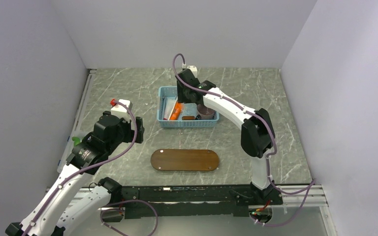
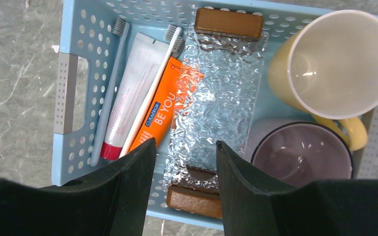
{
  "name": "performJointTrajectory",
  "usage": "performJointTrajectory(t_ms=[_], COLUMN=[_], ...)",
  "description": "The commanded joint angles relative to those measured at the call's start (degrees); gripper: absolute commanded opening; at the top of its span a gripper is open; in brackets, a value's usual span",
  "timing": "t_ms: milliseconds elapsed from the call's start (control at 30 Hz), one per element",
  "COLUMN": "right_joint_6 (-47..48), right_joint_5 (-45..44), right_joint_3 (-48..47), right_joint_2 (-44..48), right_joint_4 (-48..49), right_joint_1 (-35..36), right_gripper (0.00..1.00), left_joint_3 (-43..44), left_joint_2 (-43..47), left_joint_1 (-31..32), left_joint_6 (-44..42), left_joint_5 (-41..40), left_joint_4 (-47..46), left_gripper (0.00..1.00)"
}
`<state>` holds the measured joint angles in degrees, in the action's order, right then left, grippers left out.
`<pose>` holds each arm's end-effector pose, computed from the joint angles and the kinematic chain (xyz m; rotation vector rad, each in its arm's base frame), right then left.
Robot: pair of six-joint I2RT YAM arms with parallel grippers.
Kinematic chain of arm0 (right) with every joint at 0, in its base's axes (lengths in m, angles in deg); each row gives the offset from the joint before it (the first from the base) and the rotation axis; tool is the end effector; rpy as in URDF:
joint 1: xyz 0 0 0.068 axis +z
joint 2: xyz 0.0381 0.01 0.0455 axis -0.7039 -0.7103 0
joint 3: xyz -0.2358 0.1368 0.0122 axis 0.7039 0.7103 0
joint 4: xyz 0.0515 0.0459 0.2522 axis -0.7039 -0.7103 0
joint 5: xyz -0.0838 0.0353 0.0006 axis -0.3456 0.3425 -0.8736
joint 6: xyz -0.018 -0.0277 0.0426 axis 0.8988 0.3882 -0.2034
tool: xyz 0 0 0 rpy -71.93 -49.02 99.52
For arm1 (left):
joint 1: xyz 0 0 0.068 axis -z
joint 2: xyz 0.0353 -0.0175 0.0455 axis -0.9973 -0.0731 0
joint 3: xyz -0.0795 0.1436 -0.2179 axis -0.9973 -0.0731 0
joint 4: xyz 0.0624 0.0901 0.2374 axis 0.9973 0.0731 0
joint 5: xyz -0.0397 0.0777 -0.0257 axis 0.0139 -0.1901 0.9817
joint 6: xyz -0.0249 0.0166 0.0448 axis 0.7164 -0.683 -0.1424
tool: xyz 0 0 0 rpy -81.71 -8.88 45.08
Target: Prepare toiletry sets of a toothbrush and toothpaste on the tray
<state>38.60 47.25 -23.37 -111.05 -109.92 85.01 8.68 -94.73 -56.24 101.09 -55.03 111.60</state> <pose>0.3522 0.2840 0.2828 -0.1079 2.3426 0.2118 0.1271 -0.0626 0.3294 0.1600 2.0566 -0.2152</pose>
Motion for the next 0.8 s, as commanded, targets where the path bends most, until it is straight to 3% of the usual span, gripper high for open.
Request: performJointTrajectory(t_ms=[0,767], right_joint_6=[-2.56,-6.75], right_joint_5=[-1.47,-3.97], right_joint_3=[-4.24,-9.92], right_joint_2=[-1.74,-12.75], right_joint_4=[-1.20,-2.60], right_joint_1=[0.56,1.04], right_gripper=[0.51,0.51], left_joint_3=[-0.01,-0.10], left_joint_2=[0.48,0.79], left_joint_1=[-0.21,-0.25], left_joint_6=[-1.01,-0.93], left_joint_5=[0.41,2.20], left_joint_4=[-1.19,-1.39], left_gripper=[0.99,0.99])
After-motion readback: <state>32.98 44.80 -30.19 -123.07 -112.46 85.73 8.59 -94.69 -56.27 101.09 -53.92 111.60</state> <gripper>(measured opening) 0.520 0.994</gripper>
